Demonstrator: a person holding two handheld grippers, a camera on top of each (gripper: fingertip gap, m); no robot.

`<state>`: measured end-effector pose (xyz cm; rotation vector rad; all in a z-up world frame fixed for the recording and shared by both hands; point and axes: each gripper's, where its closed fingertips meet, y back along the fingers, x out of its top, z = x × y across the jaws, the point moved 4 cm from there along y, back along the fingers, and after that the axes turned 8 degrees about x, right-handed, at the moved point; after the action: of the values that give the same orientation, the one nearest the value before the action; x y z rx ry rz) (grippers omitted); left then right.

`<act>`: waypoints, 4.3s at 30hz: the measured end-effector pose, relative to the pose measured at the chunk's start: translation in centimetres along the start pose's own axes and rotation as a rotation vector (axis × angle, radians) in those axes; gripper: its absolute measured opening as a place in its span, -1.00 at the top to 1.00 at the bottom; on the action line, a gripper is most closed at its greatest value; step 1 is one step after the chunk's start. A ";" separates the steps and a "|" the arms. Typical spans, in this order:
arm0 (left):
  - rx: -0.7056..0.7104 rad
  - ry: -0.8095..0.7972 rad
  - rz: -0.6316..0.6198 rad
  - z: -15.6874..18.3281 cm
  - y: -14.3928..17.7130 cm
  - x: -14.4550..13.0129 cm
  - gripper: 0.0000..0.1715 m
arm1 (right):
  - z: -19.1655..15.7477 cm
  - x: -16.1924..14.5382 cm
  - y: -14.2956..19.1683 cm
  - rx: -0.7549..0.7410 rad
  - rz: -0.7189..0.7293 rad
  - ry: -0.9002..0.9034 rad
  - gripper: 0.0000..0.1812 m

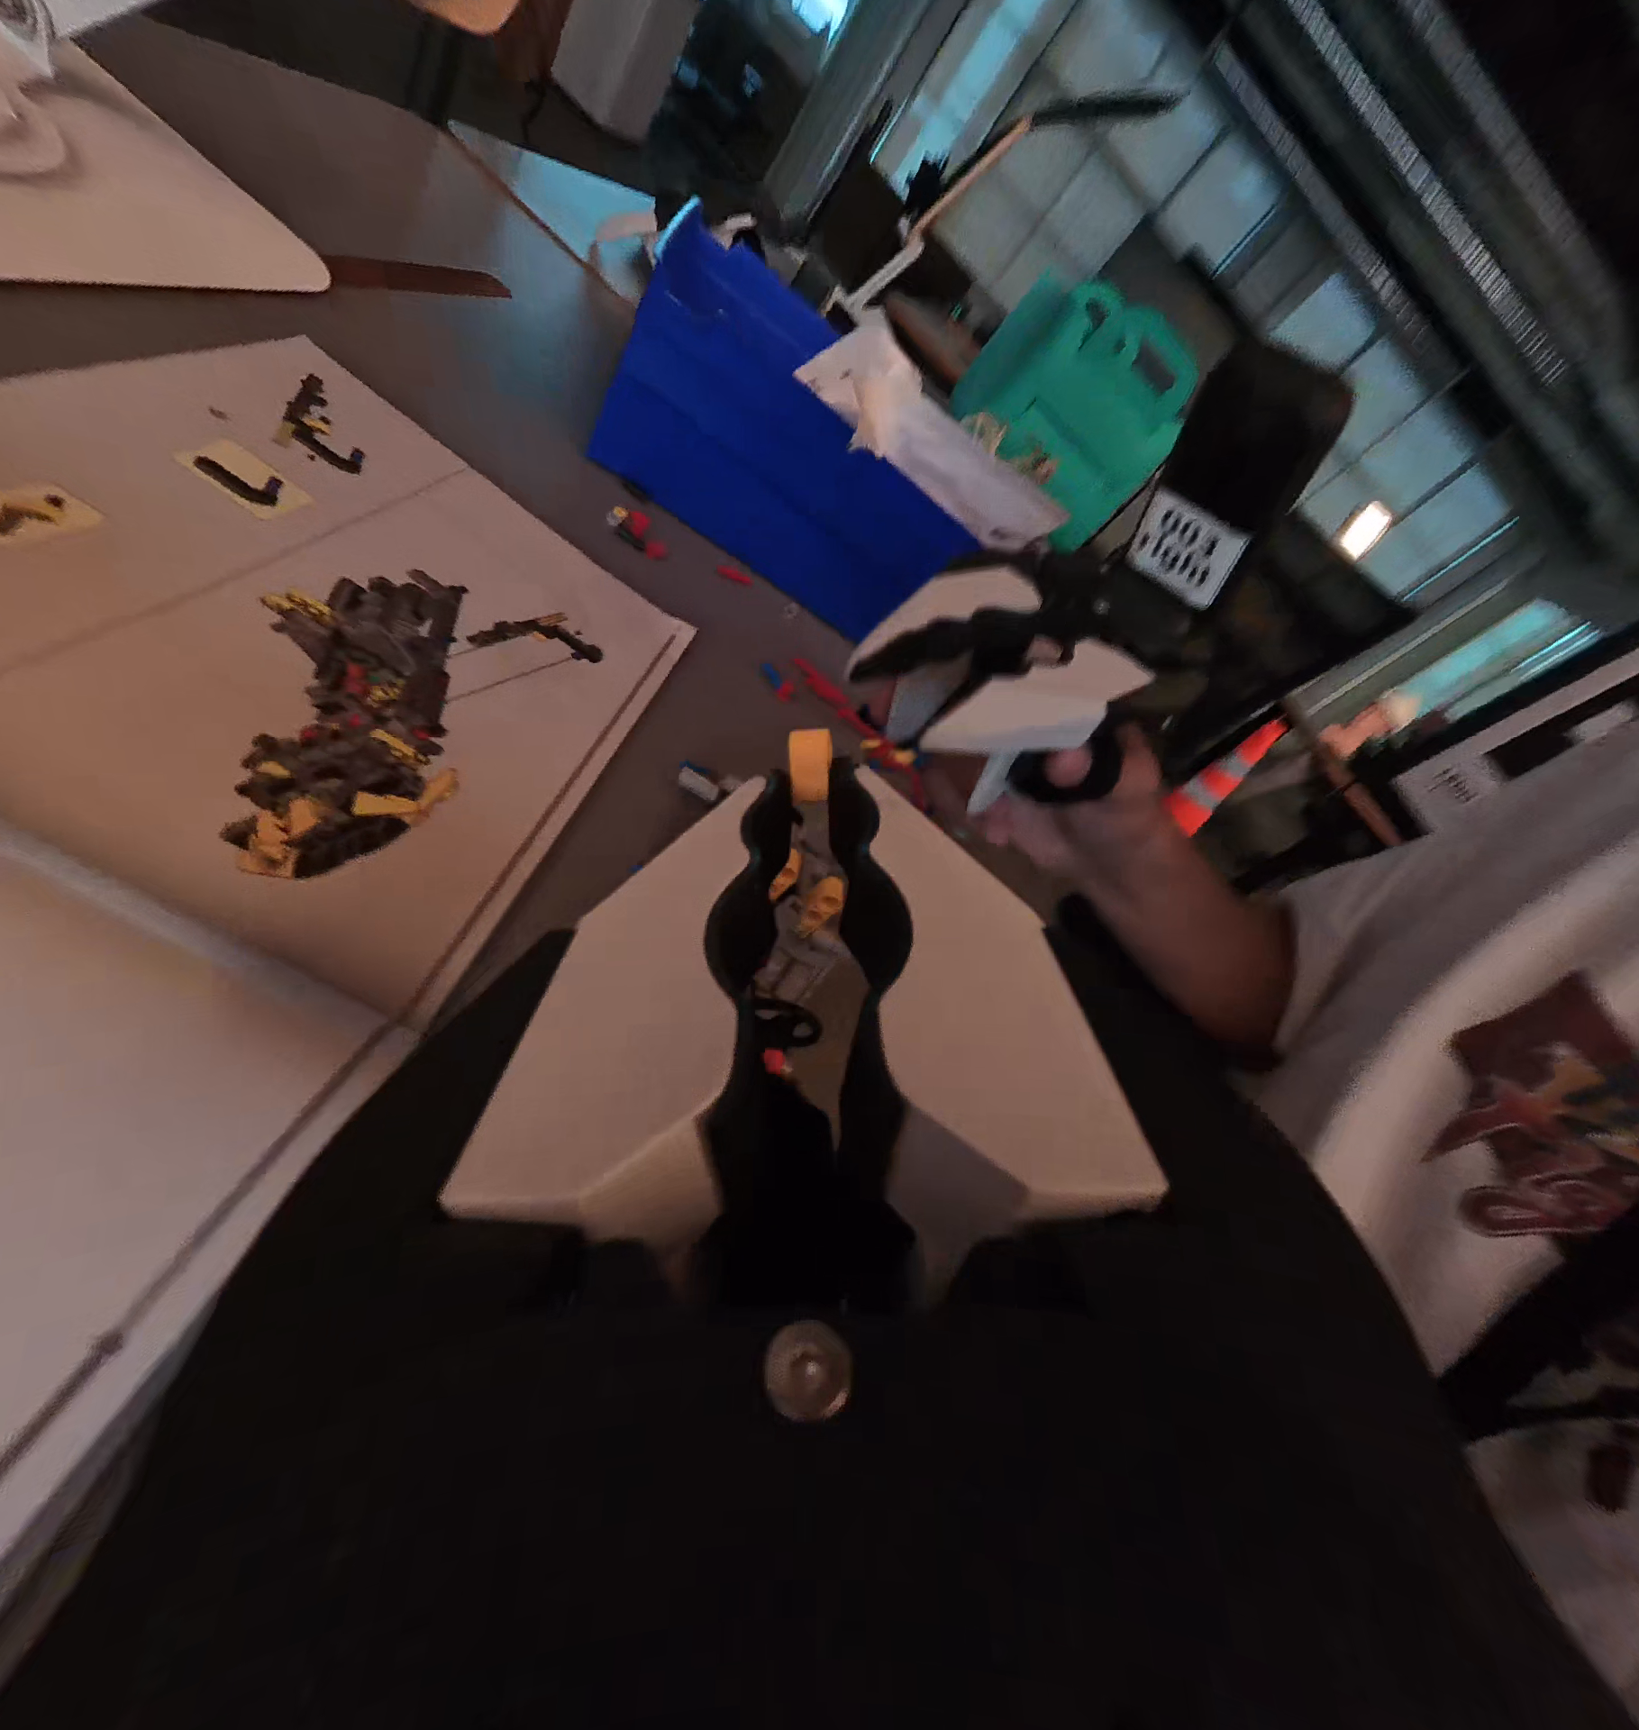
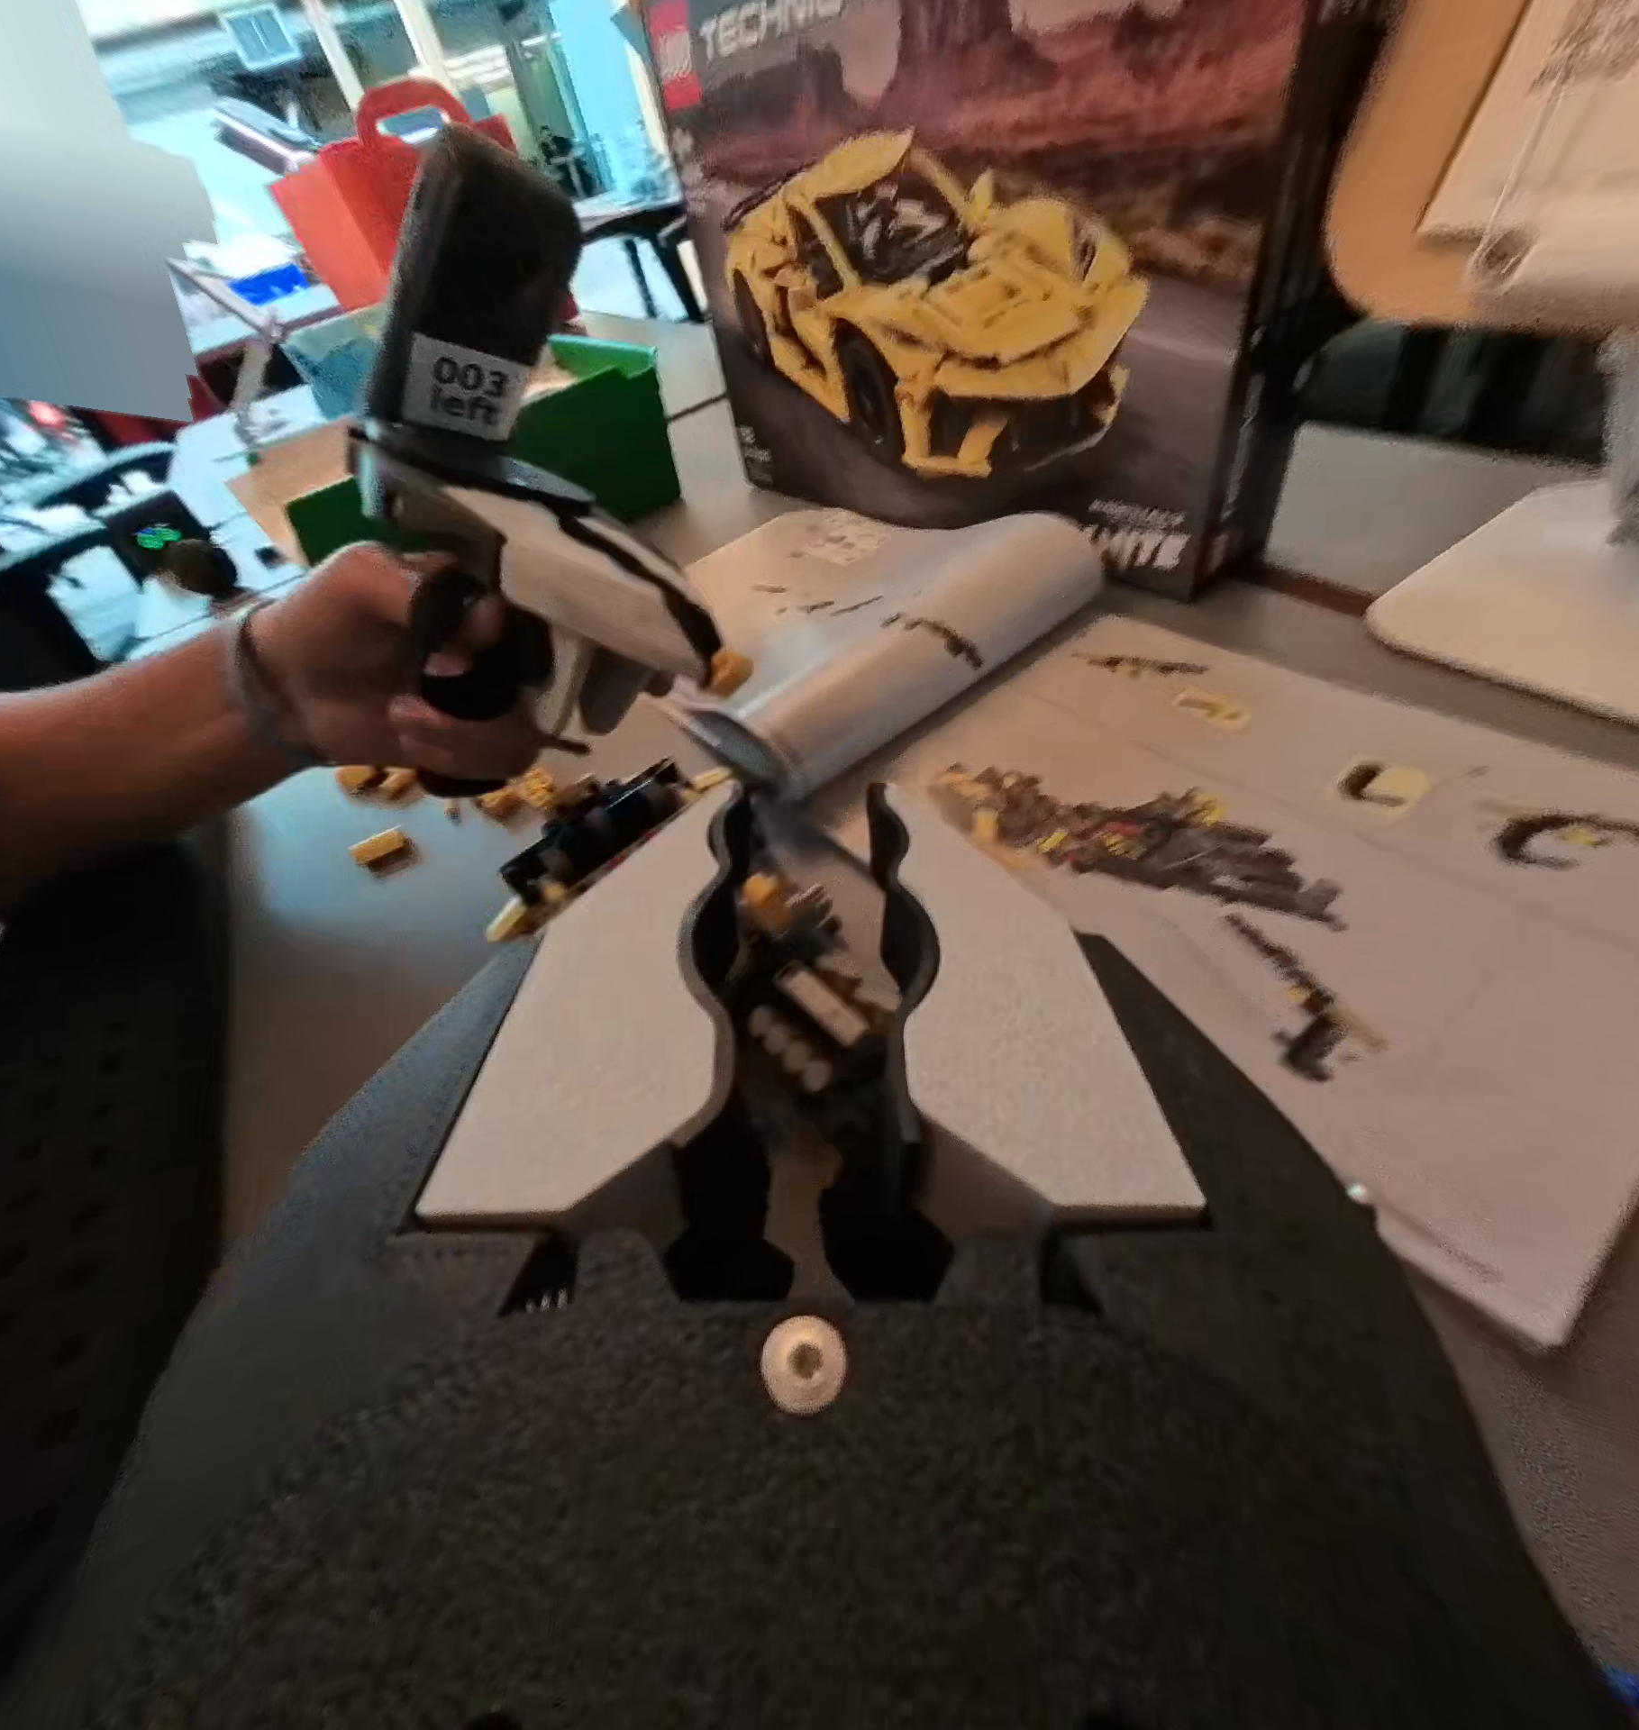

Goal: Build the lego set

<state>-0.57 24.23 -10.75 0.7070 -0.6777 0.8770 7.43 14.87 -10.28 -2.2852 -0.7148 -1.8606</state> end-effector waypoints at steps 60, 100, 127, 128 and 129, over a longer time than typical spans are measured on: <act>-0.349 0.512 0.151 2.7 3.0 -2.2 0.95 | -7.4 1.1 -5.6 -0.121 0.057 0.357 0.79; -0.475 0.543 0.046 3.3 3.2 -2.6 0.74 | -7.6 0.2 -5.1 -0.093 0.010 0.536 0.93; -0.014 -0.029 -0.089 3.0 2.8 -4.2 0.85 | -8.1 -1.8 -6.1 -0.273 -0.165 0.848 0.90; -0.005 -0.027 -0.075 2.9 2.9 -3.9 0.85 | -8.3 -1.5 -6.0 -0.264 -0.136 0.822 0.90; 0.011 -0.030 -0.060 2.6 3.1 -3.7 0.86 | -8.4 -1.1 -5.8 -0.256 -0.098 0.793 0.87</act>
<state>-5.53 21.96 -11.22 0.7481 -0.6755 0.8172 -2.68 16.53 -10.50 -1.3884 -0.4765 -2.7369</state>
